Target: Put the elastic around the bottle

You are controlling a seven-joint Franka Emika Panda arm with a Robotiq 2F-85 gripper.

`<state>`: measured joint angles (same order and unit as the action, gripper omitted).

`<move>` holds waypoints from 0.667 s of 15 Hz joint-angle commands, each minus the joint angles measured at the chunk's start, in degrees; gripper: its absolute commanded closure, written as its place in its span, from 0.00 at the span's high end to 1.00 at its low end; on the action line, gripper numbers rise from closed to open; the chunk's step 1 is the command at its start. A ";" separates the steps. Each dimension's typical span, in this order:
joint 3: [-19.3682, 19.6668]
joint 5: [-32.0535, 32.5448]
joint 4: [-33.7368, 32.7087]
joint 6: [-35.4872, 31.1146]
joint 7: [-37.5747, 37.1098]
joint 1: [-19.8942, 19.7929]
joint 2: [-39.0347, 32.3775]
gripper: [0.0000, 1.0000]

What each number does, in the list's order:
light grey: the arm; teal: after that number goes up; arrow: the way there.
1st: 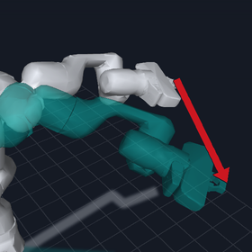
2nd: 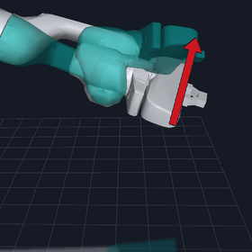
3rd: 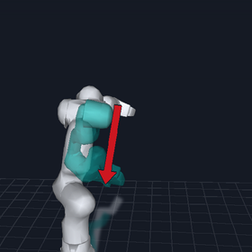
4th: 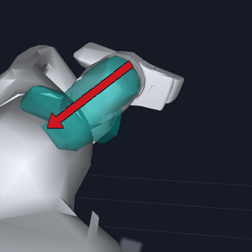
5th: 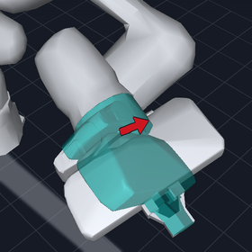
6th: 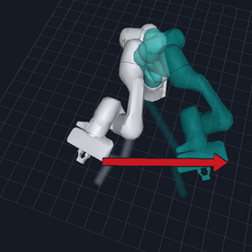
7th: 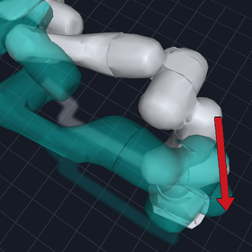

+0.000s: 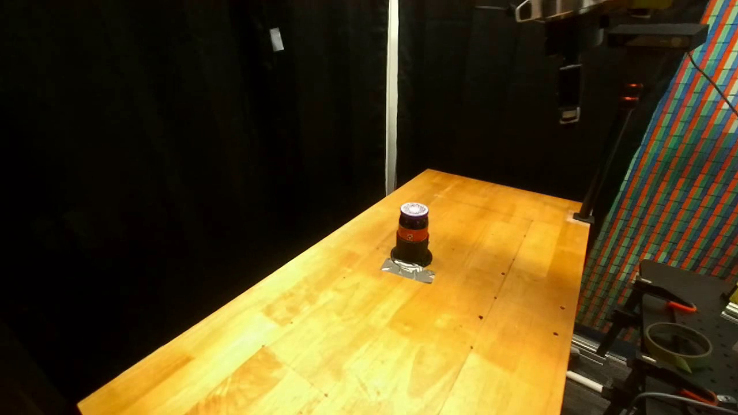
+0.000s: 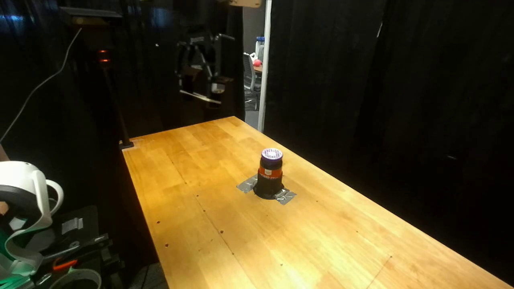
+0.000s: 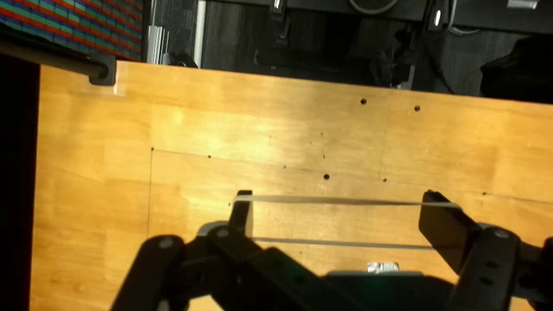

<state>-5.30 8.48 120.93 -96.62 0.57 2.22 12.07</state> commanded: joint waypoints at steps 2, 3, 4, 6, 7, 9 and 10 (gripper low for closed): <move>-0.85 0.12 -17.00 -2.66 -5.97 1.17 -16.49 1.00; -0.78 -0.15 -20.06 -3.45 -6.27 1.44 -19.66 1.00; -0.62 -0.35 -23.12 -4.94 -6.65 1.80 -22.72 1.00; -0.34 -1.34 -29.21 -7.09 -7.21 2.47 -28.78 1.00; -0.16 -0.93 -32.18 -7.82 -7.85 2.92 -31.74 1.00; 0.30 -1.17 -38.11 -8.72 -8.27 3.52 -37.76 1.00; 0.57 -1.16 -41.02 -8.62 -8.22 3.82 -40.59 1.00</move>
<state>-5.88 8.03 91.21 -106.06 -6.83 4.60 -19.31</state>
